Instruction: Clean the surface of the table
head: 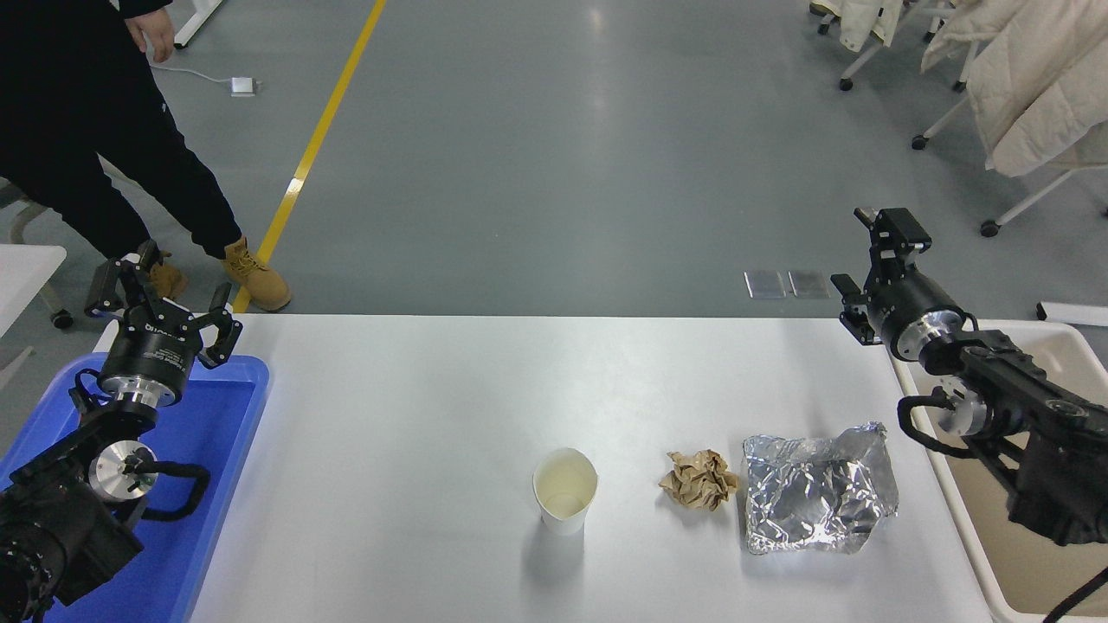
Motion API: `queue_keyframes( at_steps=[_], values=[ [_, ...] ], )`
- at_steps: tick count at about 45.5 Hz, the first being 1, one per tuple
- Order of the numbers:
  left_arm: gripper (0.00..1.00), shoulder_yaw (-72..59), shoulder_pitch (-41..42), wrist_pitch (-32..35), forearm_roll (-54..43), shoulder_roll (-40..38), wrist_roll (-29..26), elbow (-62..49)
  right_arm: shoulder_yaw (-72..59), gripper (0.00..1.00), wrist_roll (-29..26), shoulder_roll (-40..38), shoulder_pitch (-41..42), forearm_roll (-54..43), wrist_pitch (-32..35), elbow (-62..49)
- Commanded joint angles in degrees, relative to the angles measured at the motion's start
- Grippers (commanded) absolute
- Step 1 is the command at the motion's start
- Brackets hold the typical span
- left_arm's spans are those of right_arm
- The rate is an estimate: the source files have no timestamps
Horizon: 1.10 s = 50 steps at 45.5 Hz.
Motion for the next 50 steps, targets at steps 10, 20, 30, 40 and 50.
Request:
queue_keyframes(
  at_steps=[10,20,30,40,50],
  values=[
    [1.00,0.00,0.00,0.00,0.00,0.00,0.00,-0.03,-26.18,1.00,-0.90,-8.55,9.11,-18.30,0.42,3.52],
    [1.00,0.00,0.00,0.00,0.00,0.00,0.00,0.05,-32.69,1.00,-0.47,-11.09,10.16,-29.46,3.85,4.40],
    [1.00,0.00,0.00,0.00,0.00,0.00,0.00,-0.04,-35.23,1.00,0.76,-15.22,10.08,-40.36,5.96,6.69],
    [1.00,0.00,0.00,0.00,0.00,0.00,0.00,0.05,-48.76,1.00,5.42,-16.89,9.99,-45.03,5.70,6.95],
    [1.00,0.00,0.00,0.00,0.00,0.00,0.00,-0.03,-51.33,1.00,5.69,-16.90,9.46,-45.03,5.35,6.95]
  ],
)
